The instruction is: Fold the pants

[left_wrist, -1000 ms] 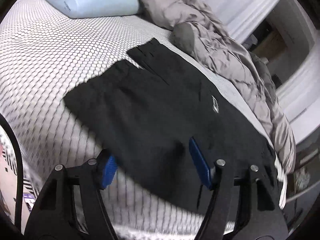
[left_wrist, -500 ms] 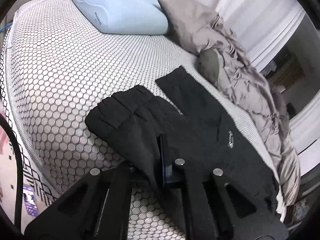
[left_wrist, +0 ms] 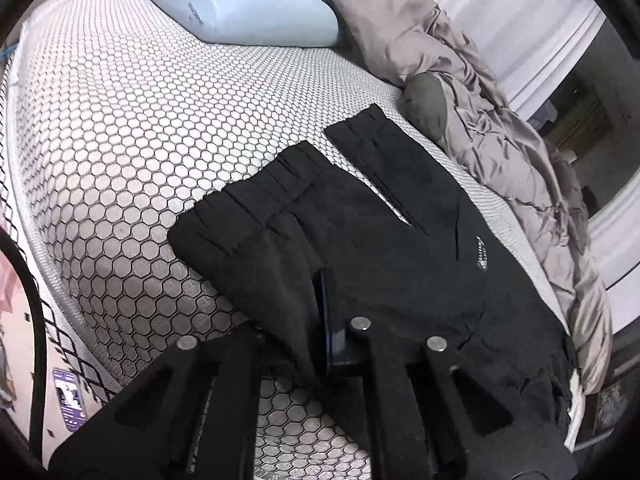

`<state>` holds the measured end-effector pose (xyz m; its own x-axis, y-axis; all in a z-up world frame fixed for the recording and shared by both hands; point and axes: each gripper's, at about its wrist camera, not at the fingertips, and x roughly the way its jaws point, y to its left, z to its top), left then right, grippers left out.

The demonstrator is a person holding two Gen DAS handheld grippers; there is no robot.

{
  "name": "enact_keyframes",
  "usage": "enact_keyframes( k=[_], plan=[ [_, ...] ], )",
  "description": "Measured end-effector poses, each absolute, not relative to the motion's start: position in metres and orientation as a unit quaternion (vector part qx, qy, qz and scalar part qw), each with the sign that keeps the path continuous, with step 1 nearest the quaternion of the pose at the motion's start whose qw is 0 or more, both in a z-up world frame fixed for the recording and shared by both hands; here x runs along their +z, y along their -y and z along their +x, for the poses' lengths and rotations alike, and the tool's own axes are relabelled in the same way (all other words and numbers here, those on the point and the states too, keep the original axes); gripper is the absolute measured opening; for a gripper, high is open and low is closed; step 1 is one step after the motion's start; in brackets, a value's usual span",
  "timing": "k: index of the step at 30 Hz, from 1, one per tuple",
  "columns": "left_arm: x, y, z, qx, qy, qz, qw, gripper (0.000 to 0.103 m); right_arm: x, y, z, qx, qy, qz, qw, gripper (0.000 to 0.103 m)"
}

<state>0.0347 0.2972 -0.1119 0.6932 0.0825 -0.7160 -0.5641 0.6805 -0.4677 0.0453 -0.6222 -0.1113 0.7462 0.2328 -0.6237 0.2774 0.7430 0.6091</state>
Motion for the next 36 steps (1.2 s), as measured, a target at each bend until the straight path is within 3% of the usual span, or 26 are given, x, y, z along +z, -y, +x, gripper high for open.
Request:
enact_keyframes(
  k=[1, 2, 3, 6, 7, 8, 9, 13, 15, 20, 21, 22, 23, 24, 31, 36],
  plan=[
    [-0.112, -0.299, 0.034, 0.186, -0.342, -0.353, 0.851, 0.005, -0.109, 0.621, 0.043, -0.012, -0.351, 0.361, 0.864, 0.036],
    [-0.111, -0.299, 0.034, 0.181, -0.343, -0.351, 0.853, 0.006, -0.105, 0.620, 0.043, -0.006, -0.342, 0.363, 0.867, 0.052],
    [-0.111, -0.299, 0.036, 0.179, -0.344, -0.346, 0.854, 0.007, -0.103, 0.619, 0.042, -0.001, -0.334, 0.364, 0.870, 0.059],
    [-0.112, -0.299, 0.042, 0.173, -0.350, -0.334, 0.858, 0.008, -0.096, 0.612, 0.050, -0.003, -0.332, 0.342, 0.879, 0.058],
    [-0.114, -0.300, 0.043, 0.172, -0.350, -0.336, 0.857, 0.008, -0.096, 0.609, 0.056, -0.007, -0.336, 0.333, 0.881, 0.054],
    [-0.117, -0.301, 0.044, 0.172, -0.348, -0.345, 0.854, 0.008, -0.096, 0.606, 0.059, -0.016, -0.341, 0.322, 0.883, 0.032],
    [-0.118, -0.302, 0.042, 0.173, -0.346, -0.352, 0.853, 0.008, -0.093, 0.601, 0.063, -0.028, -0.349, 0.305, 0.886, 0.016],
    [-0.123, -0.309, 0.032, 0.168, -0.330, -0.373, 0.851, 0.007, -0.087, 0.606, 0.052, -0.030, -0.332, 0.306, 0.892, 0.016],
    [-0.128, -0.312, 0.030, 0.162, -0.331, -0.384, 0.847, 0.007, -0.099, 0.615, 0.051, -0.033, -0.348, 0.327, 0.878, 0.028],
    [-0.126, -0.314, 0.032, 0.156, -0.327, -0.394, 0.845, 0.007, -0.114, 0.622, 0.049, 0.010, -0.338, 0.362, 0.869, 0.033],
    [-0.126, -0.316, 0.033, 0.157, -0.327, -0.395, 0.844, 0.007, -0.115, 0.619, 0.052, 0.011, -0.341, 0.354, 0.870, 0.032],
    [-0.125, -0.316, 0.033, 0.158, -0.324, -0.395, 0.845, 0.006, -0.116, 0.617, 0.054, 0.011, -0.344, 0.350, 0.871, 0.027],
    [-0.123, -0.316, 0.032, 0.158, -0.319, -0.396, 0.846, 0.004, -0.116, 0.617, 0.055, 0.011, -0.343, 0.349, 0.872, 0.015],
    [-0.119, -0.316, 0.031, 0.157, -0.314, -0.396, 0.848, 0.002, -0.115, 0.617, 0.056, 0.015, -0.343, 0.354, 0.870, 0.013],
    [-0.069, -0.319, 0.041, 0.142, -0.279, -0.382, 0.870, 0.000, -0.076, 0.624, 0.042, 0.037, -0.285, 0.382, 0.878, 0.010],
    [-0.023, -0.322, 0.091, 0.129, -0.264, -0.367, 0.882, 0.000, -0.025, 0.612, 0.084, 0.033, -0.233, 0.372, 0.898, 0.010]
  ],
)
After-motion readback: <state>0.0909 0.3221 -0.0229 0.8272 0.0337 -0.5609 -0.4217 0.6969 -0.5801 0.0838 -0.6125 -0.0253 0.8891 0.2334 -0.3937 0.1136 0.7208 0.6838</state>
